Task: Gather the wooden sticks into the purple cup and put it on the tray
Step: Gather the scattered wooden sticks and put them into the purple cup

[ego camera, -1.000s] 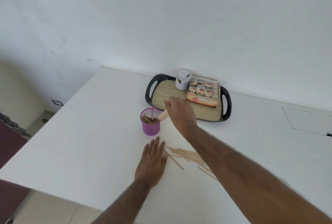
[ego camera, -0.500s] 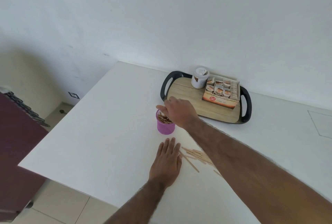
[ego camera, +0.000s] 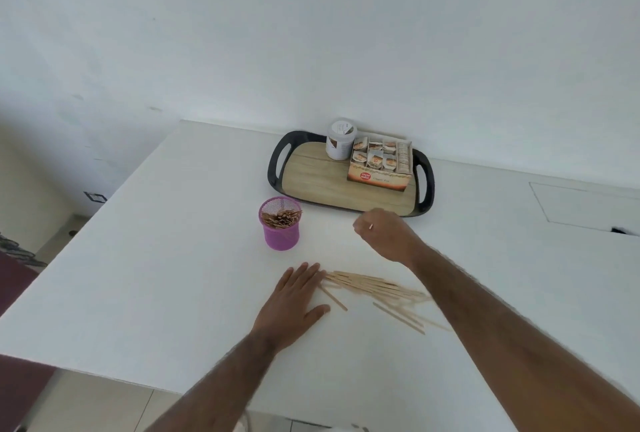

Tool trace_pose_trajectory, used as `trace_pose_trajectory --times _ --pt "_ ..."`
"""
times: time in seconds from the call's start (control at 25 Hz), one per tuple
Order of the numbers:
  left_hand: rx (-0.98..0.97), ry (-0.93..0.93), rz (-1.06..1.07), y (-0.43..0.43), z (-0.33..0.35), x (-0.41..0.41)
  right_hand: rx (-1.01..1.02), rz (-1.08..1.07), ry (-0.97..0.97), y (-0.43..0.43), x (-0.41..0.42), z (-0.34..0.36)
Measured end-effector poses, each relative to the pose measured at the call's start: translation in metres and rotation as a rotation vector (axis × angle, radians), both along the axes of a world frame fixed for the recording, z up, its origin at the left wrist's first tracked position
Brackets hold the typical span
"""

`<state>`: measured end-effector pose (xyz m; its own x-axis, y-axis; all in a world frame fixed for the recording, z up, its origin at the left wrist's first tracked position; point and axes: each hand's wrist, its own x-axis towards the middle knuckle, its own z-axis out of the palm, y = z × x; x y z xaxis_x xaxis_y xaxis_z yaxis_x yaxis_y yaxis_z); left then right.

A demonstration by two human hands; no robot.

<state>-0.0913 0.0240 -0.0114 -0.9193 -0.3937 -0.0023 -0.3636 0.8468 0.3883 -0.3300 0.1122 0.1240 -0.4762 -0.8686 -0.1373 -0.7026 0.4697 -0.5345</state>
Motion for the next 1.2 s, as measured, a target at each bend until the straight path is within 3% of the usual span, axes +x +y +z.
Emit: trace_pose_trajectory --times 0.12,0.32,0.64,0.8,0.88,1.04,1.2 --pt "0.037 0.025 -0.015 -0.004 -0.001 -0.007 0.329 -0.004 -0.04 0.08 -0.018 -0.028" --pt "-0.098 -0.12 -0.079 0.006 -0.003 -0.021 0.482 -0.146 -0.051 0.168 -0.004 -0.056" --pt "-0.033 -0.134 -0.119 0.026 0.002 -0.049 0.183 -0.181 0.055 0.12 0.039 -0.082" --pt "0.094 -0.086 -0.093 0.03 0.007 -0.058 0.084 -0.211 0.124 0.104 0.043 -0.077" --pt "0.137 -0.064 -0.085 0.024 0.009 -0.055 0.118 -0.161 0.105 0.102 0.035 -0.071" --pt "0.111 -0.043 -0.073 0.021 0.02 -0.059 0.364 0.119 0.27 0.09 0.03 -0.069" --pt "0.066 -0.035 -0.063 0.017 0.029 -0.072 0.395 0.168 0.399 0.07 0.033 -0.071"
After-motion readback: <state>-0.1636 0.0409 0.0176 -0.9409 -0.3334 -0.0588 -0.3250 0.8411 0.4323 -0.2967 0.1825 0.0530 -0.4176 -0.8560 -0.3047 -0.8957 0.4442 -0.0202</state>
